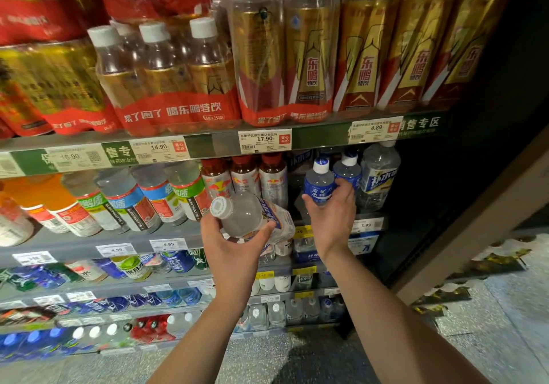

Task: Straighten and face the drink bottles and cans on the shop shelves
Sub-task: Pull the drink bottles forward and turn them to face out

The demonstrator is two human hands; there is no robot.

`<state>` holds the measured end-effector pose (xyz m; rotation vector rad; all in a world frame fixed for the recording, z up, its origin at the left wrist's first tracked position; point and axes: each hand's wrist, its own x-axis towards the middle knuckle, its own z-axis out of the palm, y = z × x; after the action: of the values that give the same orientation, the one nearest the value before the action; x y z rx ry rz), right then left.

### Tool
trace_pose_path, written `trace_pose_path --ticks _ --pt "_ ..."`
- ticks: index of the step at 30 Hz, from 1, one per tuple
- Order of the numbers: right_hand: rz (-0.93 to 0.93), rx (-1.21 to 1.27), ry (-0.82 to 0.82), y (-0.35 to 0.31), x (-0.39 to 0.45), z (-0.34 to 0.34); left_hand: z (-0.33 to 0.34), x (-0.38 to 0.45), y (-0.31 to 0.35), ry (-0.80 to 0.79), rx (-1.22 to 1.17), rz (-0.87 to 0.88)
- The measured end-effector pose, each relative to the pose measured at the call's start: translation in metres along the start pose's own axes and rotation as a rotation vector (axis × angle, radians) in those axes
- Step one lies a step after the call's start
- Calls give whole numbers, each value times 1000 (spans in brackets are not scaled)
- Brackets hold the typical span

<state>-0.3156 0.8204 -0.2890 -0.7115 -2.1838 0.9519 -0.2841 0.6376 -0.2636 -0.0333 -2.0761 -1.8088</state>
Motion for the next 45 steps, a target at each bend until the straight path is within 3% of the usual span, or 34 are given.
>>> trace_pose_path --ticks 13,19,25,28,36,45 --pt "-49 -20 -22 15 9 -11 30 4 3 -30 30 66" --pt "7 86 296 39 35 -42 53 12 4 -78 125 104" --pt "106 213 20 68 66 -54 69 17 5 -83 197 116" --pt "120 163 -70 80 77 -53 74 20 6 -86 234 136" --pt "80 86 116 84 72 -56 91 27 11 -142 310 206" --pt "129 58 61 83 73 -67 117 28 3 -174 343 141"
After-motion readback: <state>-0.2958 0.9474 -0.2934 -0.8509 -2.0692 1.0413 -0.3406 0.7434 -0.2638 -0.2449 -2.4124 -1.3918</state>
